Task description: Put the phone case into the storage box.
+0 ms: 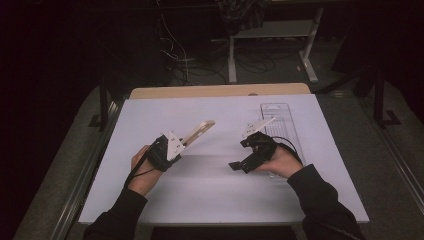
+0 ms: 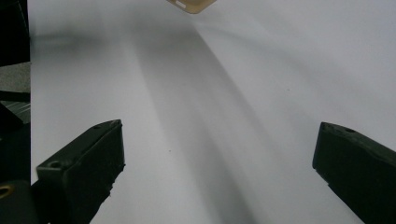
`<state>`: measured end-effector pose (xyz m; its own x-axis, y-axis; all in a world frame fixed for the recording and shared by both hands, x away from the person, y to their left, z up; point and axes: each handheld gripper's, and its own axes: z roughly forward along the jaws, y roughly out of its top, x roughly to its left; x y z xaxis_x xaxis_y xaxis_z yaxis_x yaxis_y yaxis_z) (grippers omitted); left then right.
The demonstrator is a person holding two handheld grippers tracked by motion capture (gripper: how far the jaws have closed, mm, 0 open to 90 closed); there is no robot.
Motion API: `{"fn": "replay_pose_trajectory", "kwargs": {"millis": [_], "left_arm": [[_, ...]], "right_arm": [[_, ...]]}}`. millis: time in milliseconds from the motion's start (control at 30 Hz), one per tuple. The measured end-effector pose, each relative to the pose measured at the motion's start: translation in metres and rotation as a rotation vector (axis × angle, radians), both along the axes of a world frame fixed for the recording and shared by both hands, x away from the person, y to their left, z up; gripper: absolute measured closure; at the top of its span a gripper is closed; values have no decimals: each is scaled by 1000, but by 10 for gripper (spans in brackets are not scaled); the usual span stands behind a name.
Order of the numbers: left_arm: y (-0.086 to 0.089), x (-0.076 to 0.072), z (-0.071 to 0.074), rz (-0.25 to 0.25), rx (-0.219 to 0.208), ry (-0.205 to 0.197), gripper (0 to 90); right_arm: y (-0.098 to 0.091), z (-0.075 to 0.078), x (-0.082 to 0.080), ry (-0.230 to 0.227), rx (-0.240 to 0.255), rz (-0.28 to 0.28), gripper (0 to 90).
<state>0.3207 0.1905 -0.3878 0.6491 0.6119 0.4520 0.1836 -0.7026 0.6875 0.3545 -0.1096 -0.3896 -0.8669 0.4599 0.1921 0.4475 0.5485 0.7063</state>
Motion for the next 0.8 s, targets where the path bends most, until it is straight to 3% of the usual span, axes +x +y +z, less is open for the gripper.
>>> {"fn": "replay_pose_trajectory", "kwargs": {"millis": [167, 333, 367, 567, 800], "left_arm": [[2, 3, -1, 7, -69, 37, 801], [6, 5, 1, 21, -97, 74, 801], [5, 5, 0, 29, -134, 79, 801], [7, 7, 0, 71, -224, 104, 800], [9, 8, 0, 102, -293, 137, 800]], "right_arm": [[0, 0, 0, 0, -2, 0, 16], [0, 0, 0, 0, -4, 0, 16], [0, 0, 0, 0, -3, 0, 16], [0, 0, 0, -1, -4, -1, 17], [0, 0, 0, -5, -3, 2, 16]]}}
